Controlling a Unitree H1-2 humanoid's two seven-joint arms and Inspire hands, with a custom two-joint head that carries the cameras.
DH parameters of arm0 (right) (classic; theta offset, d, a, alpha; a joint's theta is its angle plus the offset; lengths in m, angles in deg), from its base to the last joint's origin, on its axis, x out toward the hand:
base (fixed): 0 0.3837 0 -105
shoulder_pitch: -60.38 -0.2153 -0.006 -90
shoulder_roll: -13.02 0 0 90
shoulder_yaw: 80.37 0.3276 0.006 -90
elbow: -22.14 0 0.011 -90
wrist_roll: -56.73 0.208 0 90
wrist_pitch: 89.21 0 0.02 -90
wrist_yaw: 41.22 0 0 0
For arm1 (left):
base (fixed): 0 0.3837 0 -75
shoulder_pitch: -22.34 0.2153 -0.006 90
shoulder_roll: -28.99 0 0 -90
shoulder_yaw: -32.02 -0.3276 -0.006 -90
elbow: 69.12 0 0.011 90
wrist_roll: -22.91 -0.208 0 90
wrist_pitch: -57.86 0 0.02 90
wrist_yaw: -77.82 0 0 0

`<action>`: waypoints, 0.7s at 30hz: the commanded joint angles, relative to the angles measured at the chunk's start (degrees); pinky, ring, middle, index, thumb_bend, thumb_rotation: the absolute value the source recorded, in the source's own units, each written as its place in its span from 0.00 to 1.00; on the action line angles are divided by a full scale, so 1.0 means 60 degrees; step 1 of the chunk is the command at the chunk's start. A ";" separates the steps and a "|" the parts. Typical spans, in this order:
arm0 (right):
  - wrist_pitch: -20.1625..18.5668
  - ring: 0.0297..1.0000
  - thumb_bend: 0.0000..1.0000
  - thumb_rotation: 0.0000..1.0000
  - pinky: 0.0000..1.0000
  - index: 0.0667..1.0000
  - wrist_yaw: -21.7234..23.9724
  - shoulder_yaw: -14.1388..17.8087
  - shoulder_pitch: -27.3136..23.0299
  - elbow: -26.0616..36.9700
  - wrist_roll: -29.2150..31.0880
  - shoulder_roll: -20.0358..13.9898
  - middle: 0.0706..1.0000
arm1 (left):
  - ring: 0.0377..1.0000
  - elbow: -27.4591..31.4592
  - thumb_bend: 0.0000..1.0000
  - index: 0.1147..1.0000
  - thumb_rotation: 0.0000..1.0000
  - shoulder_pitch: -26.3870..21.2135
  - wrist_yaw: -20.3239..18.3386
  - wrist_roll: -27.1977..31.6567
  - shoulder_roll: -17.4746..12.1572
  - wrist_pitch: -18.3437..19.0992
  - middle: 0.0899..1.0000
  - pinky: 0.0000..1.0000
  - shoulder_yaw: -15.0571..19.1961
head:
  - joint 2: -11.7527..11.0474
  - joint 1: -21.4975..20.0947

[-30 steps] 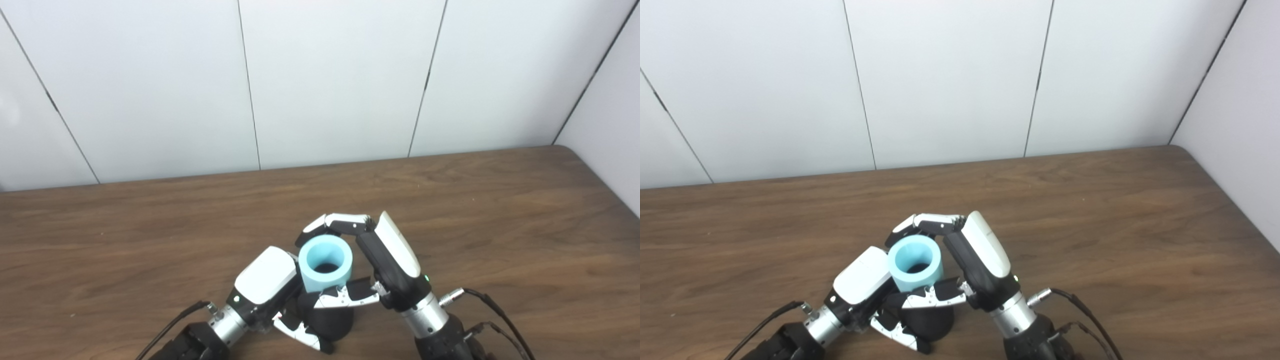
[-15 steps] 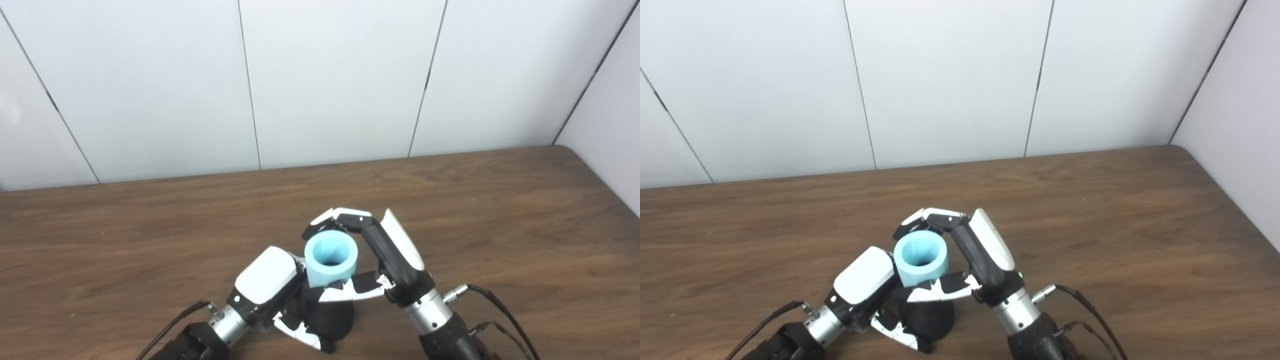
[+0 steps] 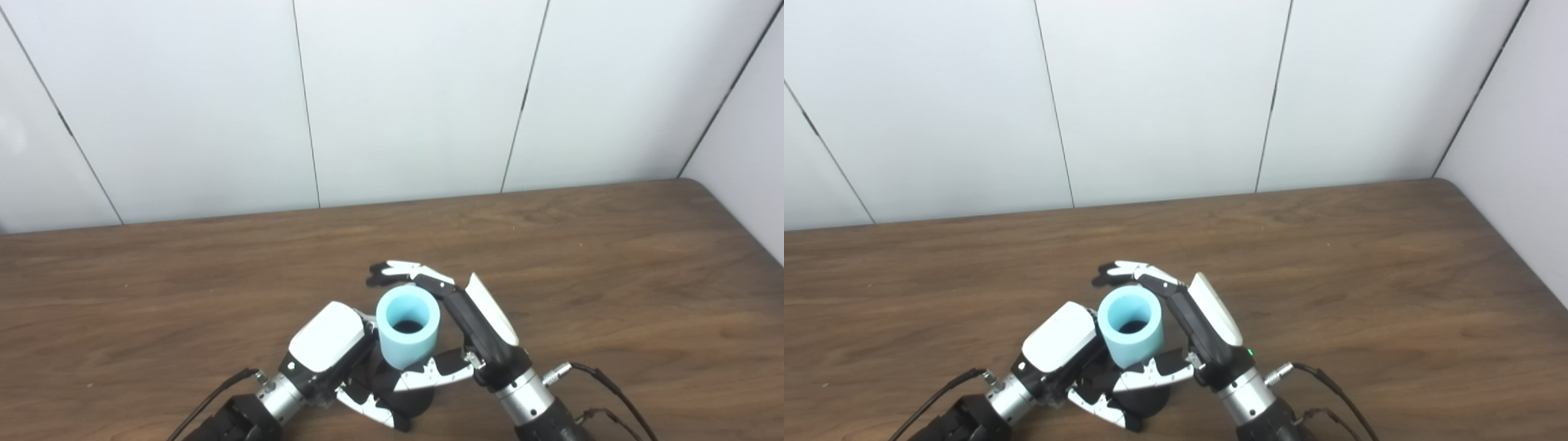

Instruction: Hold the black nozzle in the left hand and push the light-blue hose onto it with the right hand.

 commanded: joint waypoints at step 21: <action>0.0350 1.00 1.00 0.62 1.00 1.00 0.0263 0.0839 -0.0376 0.0334 0.0939 -0.0497 1.00 | 0.37 -0.0507 0.50 0.47 0.00 0.0606 -0.0591 -0.0201 0.0088 -0.0040 0.45 0.30 -0.0391 | -0.0047 -0.0025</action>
